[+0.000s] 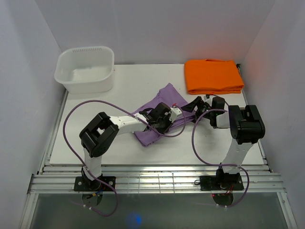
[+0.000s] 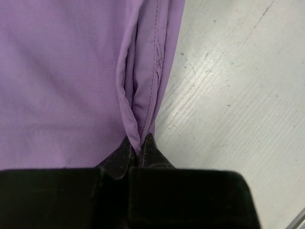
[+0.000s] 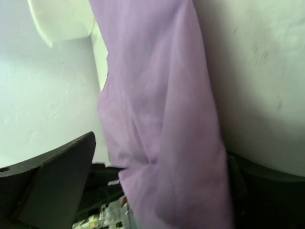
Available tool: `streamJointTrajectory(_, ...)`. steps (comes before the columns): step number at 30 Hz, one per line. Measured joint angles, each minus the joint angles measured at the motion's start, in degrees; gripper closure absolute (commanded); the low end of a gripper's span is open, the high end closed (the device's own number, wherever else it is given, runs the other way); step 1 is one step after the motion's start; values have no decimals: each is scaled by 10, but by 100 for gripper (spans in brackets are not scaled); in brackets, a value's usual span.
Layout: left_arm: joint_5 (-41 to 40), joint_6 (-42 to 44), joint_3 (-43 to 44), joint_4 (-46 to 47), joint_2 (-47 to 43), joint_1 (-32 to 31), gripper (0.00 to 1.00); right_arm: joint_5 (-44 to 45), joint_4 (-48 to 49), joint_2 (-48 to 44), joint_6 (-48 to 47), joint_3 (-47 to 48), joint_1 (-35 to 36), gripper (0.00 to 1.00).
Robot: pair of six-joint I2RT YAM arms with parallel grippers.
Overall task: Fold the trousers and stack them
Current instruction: Neatly place the folded trousers to the corner
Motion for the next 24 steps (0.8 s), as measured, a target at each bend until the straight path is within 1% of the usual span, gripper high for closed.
streamJointTrajectory(2,11,1,-1,-1,-1,0,100,30,-2,5,-4,11,5,29)
streamJointTrajectory(3,14,2,-1,-1,-1,0,100,41,-4,11,-5,17,7,43)
streamJointTrajectory(4,17,3,-1,-1,-1,0,100,51,-7,17,-10,23,10,53)
streamJointTrajectory(5,19,5,-1,-1,-1,0,100,61,-15,24,-12,29,12,72)
streamJointTrajectory(7,23,9,-4,2,-2,1,100,85,-46,32,-33,39,17,88)
streamJointTrajectory(8,24,11,-6,3,-3,1,100,91,-60,33,-42,44,18,92)
streamJointTrajectory(9,25,12,-11,8,-5,1,95,94,-71,32,-51,50,21,92)
streamJointTrajectory(11,25,17,-25,21,-15,1,81,99,-90,31,-75,64,29,92)
streamJointTrajectory(12,23,19,-34,24,-22,1,67,101,-100,29,-87,69,34,92)
streamJointTrajectory(15,24,25,-61,18,-50,2,47,102,-114,17,-115,78,54,92)
streamJointTrajectory(16,23,27,-70,13,-63,3,35,103,-119,10,-126,83,61,92)
streamJointTrajectory(18,24,34,-86,-9,-94,9,17,108,-122,-7,-146,98,71,92)
streamJointTrajectory(19,24,37,-93,-22,-112,15,2,112,-122,-14,-157,112,74,92)
streamJointTrajectory(24,23,50,-101,-79,-205,87,2,134,-105,-14,-202,211,77,92)
